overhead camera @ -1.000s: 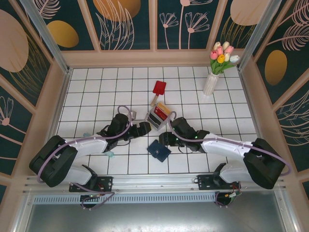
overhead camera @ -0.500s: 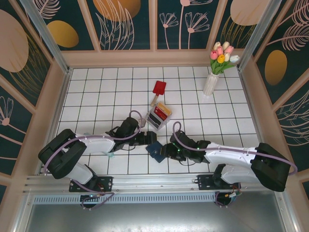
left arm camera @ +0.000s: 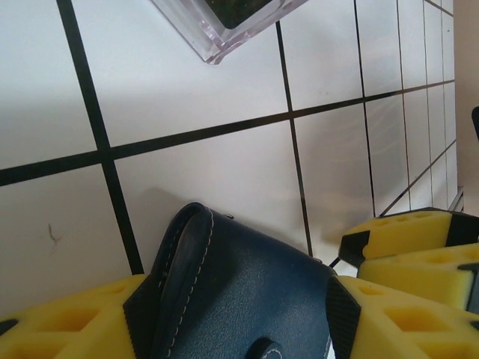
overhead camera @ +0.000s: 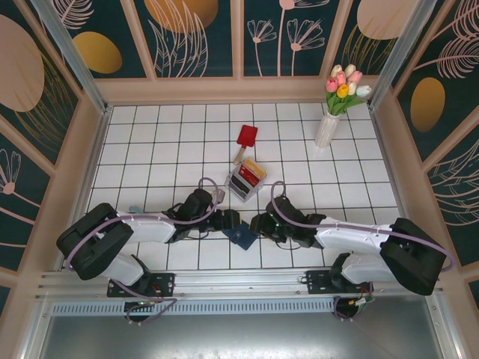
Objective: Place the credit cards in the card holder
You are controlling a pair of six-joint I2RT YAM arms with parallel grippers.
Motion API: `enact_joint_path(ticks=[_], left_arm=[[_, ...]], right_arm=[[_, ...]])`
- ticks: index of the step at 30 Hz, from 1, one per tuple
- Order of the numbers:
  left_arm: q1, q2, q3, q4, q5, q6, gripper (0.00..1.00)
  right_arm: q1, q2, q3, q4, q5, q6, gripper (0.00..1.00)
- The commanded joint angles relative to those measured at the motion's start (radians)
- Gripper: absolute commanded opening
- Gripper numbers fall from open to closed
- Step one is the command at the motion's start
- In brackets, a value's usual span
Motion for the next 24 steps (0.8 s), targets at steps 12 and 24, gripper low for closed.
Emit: enact_joint_path(ticks=[12, 24], left_arm=[[-0.061, -0.017, -0.04, -0.032, 0.009, -0.061, 0.6], [-0.104, -0.051, -0.07, 0.006, -0.036, -0.132, 0.5]], right_arm=[[0.028, -0.097, -0.111, 0.073, -0.123, 0.103, 0.5], [-0.088, 0.149, 0.083, 0.159, -0.15, -0.074, 0.33]])
